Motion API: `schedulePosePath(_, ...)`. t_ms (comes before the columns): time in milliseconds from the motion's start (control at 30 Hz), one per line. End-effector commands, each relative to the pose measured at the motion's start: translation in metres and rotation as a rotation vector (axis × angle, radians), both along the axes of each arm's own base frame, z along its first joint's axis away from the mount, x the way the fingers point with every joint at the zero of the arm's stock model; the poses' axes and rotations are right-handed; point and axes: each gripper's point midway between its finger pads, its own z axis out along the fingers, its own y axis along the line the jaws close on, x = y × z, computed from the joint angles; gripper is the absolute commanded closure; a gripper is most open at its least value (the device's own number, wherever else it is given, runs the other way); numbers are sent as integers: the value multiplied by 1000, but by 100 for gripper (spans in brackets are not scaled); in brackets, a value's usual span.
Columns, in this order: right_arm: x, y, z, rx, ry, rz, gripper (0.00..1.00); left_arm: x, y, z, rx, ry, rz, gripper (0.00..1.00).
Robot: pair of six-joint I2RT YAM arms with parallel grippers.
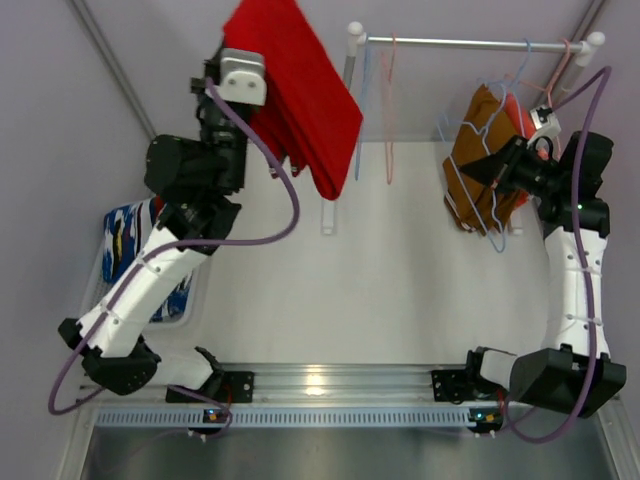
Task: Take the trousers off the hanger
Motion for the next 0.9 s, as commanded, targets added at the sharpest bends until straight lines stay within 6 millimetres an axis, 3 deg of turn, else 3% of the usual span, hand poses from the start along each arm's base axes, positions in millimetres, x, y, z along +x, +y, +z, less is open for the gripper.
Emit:
schedulePosePath(0, 5, 13, 39, -20, -135, 63, 100, -39, 101, 30, -234, -111, 115, 100)
schedulePosePath(33, 5, 17, 39, -21, -134, 76, 100, -45, 127, 29, -262, -123, 164, 100)
schedulePosePath(100, 11, 19, 41, -20, -130, 82, 100, -40, 145, 14, -260, -86, 224, 100)
schedulePosePath(133, 11, 23, 41, -20, -128, 94, 100, -50, 170, 14, -295, -101, 275, 100)
schedulePosePath(200, 17, 26, 41, -26, -127, 101, 100, -53, 186, 3, -294, -85, 320, 100)
schedulePosePath(233, 17, 32, 40, -30, -128, 117, 100, -67, 207, 1, -302, -93, 375, 100)
schedulePosePath(300, 22, 36, 38, -33, -121, 121, 100, -77, 226, -8, -332, -85, 425, 100)
schedulePosePath(500, 28, 62, 37, -38, -116, 177, 100, -134, 292, -63, -418, -63, 678, 100)
schedulePosePath(533, 28, 68, 36, -37, -114, 193, 100, -161, 305, -69, -451, -101, 737, 100)
schedulePosePath(567, 28, 70, 37, -38, -113, 198, 100, -158, 311, -93, -447, -45, 782, 100)
schedulePosePath(600, 30, 71, 38, -44, -112, 200, 100, -167, 317, -104, -463, -40, 818, 100)
schedulePosePath(633, 32, 71, 37, -47, -108, 198, 100, -191, 320, -109, -481, -74, 850, 100)
schedulePosePath(667, 28, 83, 38, -50, -110, 233, 100, -188, 324, -130, -472, -24, 881, 100)
schedulePosePath(733, 30, 89, 38, -61, -103, 244, 100, -217, 328, -142, -503, -56, 936, 100)
schedulePosePath(800, 33, 91, 40, -64, -102, 245, 100, -222, 331, -164, -500, -8, 982, 100)
schedulePosePath(833, 33, 94, 40, -64, -99, 250, 100, -238, 331, -169, -517, -31, 1005, 100)
schedulePosePath(867, 33, 96, 40, -64, -95, 253, 100, -241, 331, -174, -518, -22, 1018, 100)
